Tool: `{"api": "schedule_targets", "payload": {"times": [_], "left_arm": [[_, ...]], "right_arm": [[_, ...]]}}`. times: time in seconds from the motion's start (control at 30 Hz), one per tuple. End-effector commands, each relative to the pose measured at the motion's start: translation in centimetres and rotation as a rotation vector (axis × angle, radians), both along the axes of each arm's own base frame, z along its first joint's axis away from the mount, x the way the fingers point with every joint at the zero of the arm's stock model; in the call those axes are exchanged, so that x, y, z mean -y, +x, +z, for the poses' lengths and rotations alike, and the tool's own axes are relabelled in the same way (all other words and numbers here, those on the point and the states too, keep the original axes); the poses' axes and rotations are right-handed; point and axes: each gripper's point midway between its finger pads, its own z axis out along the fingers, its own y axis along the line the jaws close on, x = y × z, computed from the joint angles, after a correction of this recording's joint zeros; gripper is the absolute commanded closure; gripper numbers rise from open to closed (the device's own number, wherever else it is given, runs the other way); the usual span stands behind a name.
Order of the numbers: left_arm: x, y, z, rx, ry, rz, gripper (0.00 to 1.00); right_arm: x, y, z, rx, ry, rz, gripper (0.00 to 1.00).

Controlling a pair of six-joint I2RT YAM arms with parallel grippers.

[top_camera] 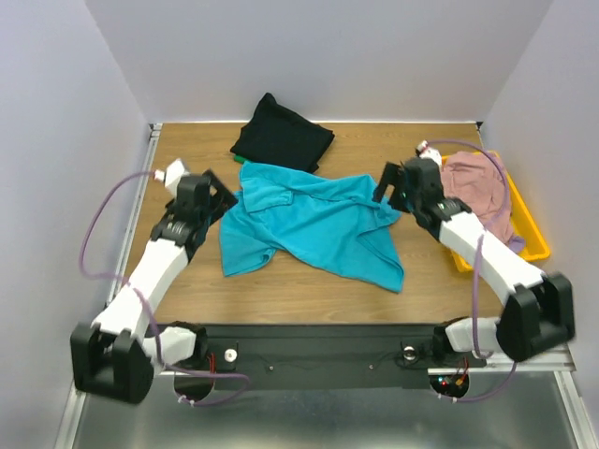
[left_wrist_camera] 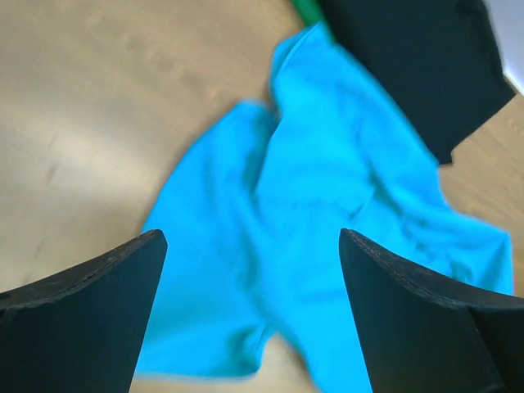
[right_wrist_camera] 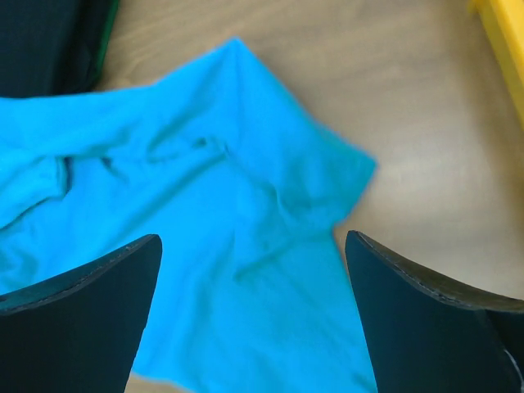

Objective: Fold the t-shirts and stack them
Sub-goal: Flatten the tshirt out

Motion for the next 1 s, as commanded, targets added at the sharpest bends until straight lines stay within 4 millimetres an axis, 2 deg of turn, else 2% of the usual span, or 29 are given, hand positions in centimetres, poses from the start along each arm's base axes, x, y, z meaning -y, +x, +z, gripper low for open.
{"api": "schedule_targets", "payload": {"times": [0.0,0.07,0.1,0.13,0.2,0.23,0.27,0.3,0.33,0.47,0.5,0.53,0.67,0.83,0.93,0.97], "left_arm": [[-0.5,-4.7,-4.5,-0.070,-0.079,0.051,0.01],[-0.6,-6.5,-5.9,-0.116,-0.087,0.050,0.02],[-0.7,-7.6,-7.3,-0.155,-0.090,0.050,0.01],[-0.6,-8.2,-7.8,-0.164,-0.097,0.043,0.02],[0.3,-9.1,-8.9,-0.192,-0.134,-0.001,0.02],[0.5,-9.9,-10.2,-0.219,-0.144,-0.014,0.02],[0.9,-10.4,-11.3,-0.236,-0.168,-0.018,0.02],[1.0,-10.2,-11.1,-0.228,-0.173,-0.022,0.02],[0.9,-10.7,-12.1,-0.254,-0.181,-0.007,0.02],[0.5,-11.0,-13.4,-0.304,-0.159,0.020,0.07],[0.7,-11.0,-13.6,-0.313,-0.162,0.009,0.10],[0.8,-11.2,-14.0,-0.333,-0.161,-0.001,0.18],[1.4,-12.0,-15.2,-0.373,-0.182,-0.030,0.32],[1.5,-12.7,-15.5,-0.401,-0.185,-0.025,0.35],[1.4,-12.6,-15.5,-0.403,-0.176,-0.018,0.46],[1.4,-12.6,-15.5,-0.403,-0.174,-0.018,0.55]], "right_arm": [[0.7,-5.0,-2.0,-0.020,0.157,-0.088,0.00],[0.5,-6.8,-2.5,-0.027,0.225,-0.091,0.00],[0.6,-7.6,-1.5,0.008,0.253,-0.088,0.00],[0.6,-8.5,-2.6,-0.012,0.260,-0.084,0.00],[0.6,-9.3,-2.6,-0.004,0.290,-0.083,0.00],[0.9,-9.7,-2.6,0.010,0.292,-0.089,0.00],[1.1,-9.9,-2.7,0.015,0.288,-0.098,0.00],[1.3,-10.0,-2.8,0.017,0.284,-0.104,0.00],[1.5,-10.1,-2.8,0.021,0.282,-0.109,0.00],[1.6,-10.1,-3.8,-0.008,0.265,-0.119,0.00],[1.7,-10.1,-4.1,-0.015,0.257,-0.119,0.00],[1.7,-10.1,-4.6,-0.034,0.244,-0.118,0.00],[2.1,-10.1,-5.5,-0.056,0.224,-0.141,0.00],[2.4,-10.3,-5.9,-0.067,0.211,-0.159,0.00],[2.7,-10.3,-5.9,-0.062,0.203,-0.172,0.00],[2.8,-10.3,-5.9,-0.062,0.198,-0.175,0.00]]}}
